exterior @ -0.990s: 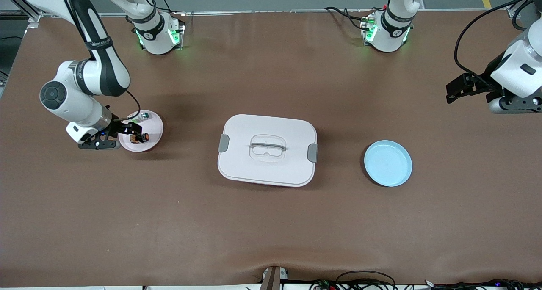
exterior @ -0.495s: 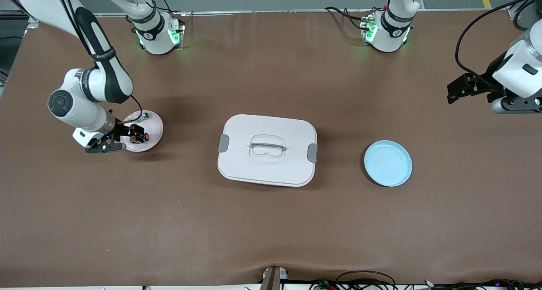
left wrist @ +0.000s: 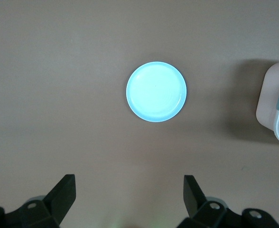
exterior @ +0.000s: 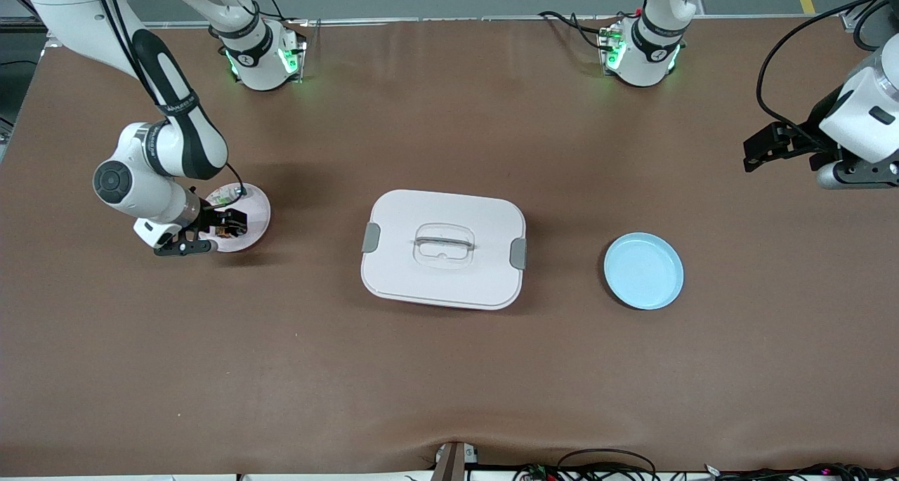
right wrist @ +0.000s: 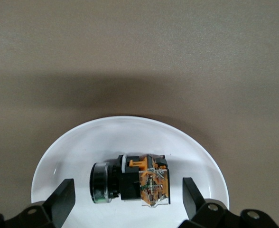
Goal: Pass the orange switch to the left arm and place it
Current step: 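Lower the right gripper over the orange switch on the white plate, then close the right gripper on the orange switch, then lift the switch over the box with the right gripper while the left gripper approaches, then grasp the switch with the left gripper above the white box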
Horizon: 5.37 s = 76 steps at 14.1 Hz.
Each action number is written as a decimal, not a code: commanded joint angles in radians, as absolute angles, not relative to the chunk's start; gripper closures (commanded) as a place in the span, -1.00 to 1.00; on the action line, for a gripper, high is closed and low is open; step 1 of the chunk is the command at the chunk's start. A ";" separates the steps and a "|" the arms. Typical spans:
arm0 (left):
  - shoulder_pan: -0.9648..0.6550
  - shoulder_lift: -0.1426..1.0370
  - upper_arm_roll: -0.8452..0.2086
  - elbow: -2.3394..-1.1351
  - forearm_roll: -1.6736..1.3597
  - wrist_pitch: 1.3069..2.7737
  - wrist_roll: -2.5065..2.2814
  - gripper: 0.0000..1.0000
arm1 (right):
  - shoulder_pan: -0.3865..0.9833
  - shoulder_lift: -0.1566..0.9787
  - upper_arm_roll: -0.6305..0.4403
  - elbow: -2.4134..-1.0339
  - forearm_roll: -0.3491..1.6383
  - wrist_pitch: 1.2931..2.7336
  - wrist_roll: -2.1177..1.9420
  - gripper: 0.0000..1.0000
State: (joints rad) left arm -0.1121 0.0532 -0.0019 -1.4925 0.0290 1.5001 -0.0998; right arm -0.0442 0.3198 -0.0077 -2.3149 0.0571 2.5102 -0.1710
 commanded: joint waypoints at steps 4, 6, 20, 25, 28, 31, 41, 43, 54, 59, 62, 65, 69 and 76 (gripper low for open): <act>-0.107 0.060 -0.003 -1.473 0.031 1.486 -0.097 -1.00 | -0.051 0.365 -0.003 -2.310 0.071 2.562 -0.184 -1.00; -0.107 0.060 -0.002 -1.474 0.031 1.486 -0.095 -1.00 | -0.051 0.379 -0.003 -2.315 0.071 2.582 -0.184 -1.00; -0.107 0.061 0.000 -1.473 0.029 1.486 -0.095 -1.00 | -0.048 0.376 -0.002 -2.312 0.071 2.563 -0.184 0.68; -0.120 0.075 -0.002 -1.471 0.035 1.486 -0.098 -1.00 | -0.037 0.272 0.002 -2.272 0.071 2.349 -0.160 0.70; -0.107 0.075 0.000 -1.473 0.034 1.486 -0.088 -1.00 | 0.007 0.206 0.002 -2.179 0.071 2.124 -0.066 0.71; -0.107 0.097 0.000 -1.473 0.040 1.486 -0.087 -1.00 | 0.076 0.193 0.002 -1.943 0.071 1.764 0.110 0.74; -0.104 0.133 0.006 -1.470 0.043 1.486 -0.037 -1.00 | 0.406 0.239 0.003 -1.570 0.374 1.503 0.825 0.77; -0.104 0.144 0.006 -1.468 0.028 1.486 -0.047 -1.00 | 0.413 0.285 0.002 -1.510 0.513 1.517 0.926 0.77; -0.115 0.046 -0.110 -1.618 -0.321 1.576 -0.314 -1.00 | 0.543 0.370 0.003 -1.503 0.912 1.938 1.229 0.77; -0.114 0.006 -0.296 -1.739 -0.388 1.820 -0.534 -1.00 | 0.638 0.423 0.003 -1.484 1.034 2.173 1.327 0.77; -0.112 -0.012 -0.345 -1.825 -0.449 1.969 -0.543 -1.00 | 0.667 0.472 0.003 -1.418 1.035 2.212 1.416 0.76; -0.112 -0.063 -0.396 -1.942 -0.547 2.170 -0.555 -1.00 | 0.667 0.479 0.002 -1.413 1.037 2.212 1.427 0.74; -0.114 -0.058 -0.433 -1.959 -0.557 2.243 -0.607 -1.00 | 0.667 0.479 0.002 -1.413 1.035 2.210 1.427 0.74; -0.123 -0.002 -0.469 -1.956 -0.555 2.348 -0.600 -0.83 | 0.667 0.480 0.002 -1.413 1.035 2.210 1.422 0.74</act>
